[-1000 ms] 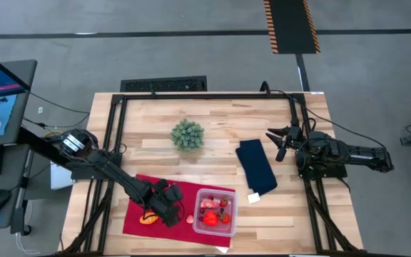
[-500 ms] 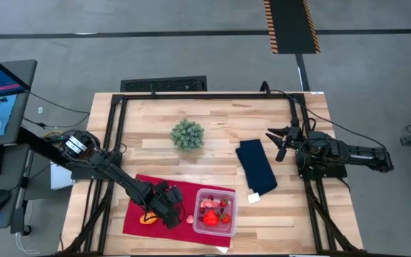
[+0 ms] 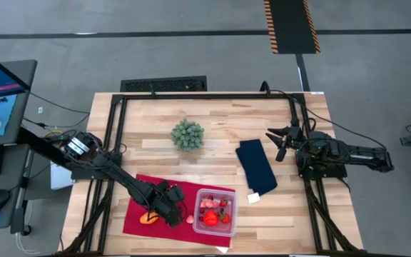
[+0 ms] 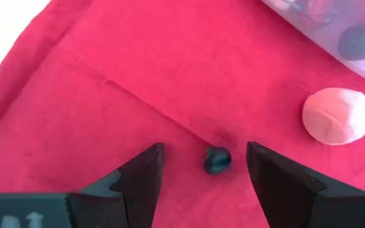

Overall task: Pick and placing Produce into tupperware
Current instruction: Put the blueberry into the transparent bin

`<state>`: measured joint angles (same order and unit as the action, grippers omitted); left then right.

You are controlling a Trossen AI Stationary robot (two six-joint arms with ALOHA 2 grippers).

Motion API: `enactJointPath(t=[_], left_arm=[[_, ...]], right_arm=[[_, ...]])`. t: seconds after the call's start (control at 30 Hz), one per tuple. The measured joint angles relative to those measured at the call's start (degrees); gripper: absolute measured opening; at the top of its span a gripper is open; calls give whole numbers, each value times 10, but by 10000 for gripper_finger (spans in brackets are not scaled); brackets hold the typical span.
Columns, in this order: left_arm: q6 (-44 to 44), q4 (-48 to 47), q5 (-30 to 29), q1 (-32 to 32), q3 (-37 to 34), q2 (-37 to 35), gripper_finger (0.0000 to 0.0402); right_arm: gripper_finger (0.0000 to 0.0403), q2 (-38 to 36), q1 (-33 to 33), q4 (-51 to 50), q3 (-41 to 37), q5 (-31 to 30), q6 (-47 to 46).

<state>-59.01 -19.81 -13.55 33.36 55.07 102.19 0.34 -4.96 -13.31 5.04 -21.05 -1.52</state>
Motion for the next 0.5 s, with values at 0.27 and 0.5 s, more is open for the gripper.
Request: enactJointPath(t=[0.27,0.5], left_arm=[[-14,0,7,-5,1,5,218],[-28,-5,4,-5,1,5,161]], right_arm=[[120,0,0,-1,0,0,0],[120,0,0,-1,0,0,0]])
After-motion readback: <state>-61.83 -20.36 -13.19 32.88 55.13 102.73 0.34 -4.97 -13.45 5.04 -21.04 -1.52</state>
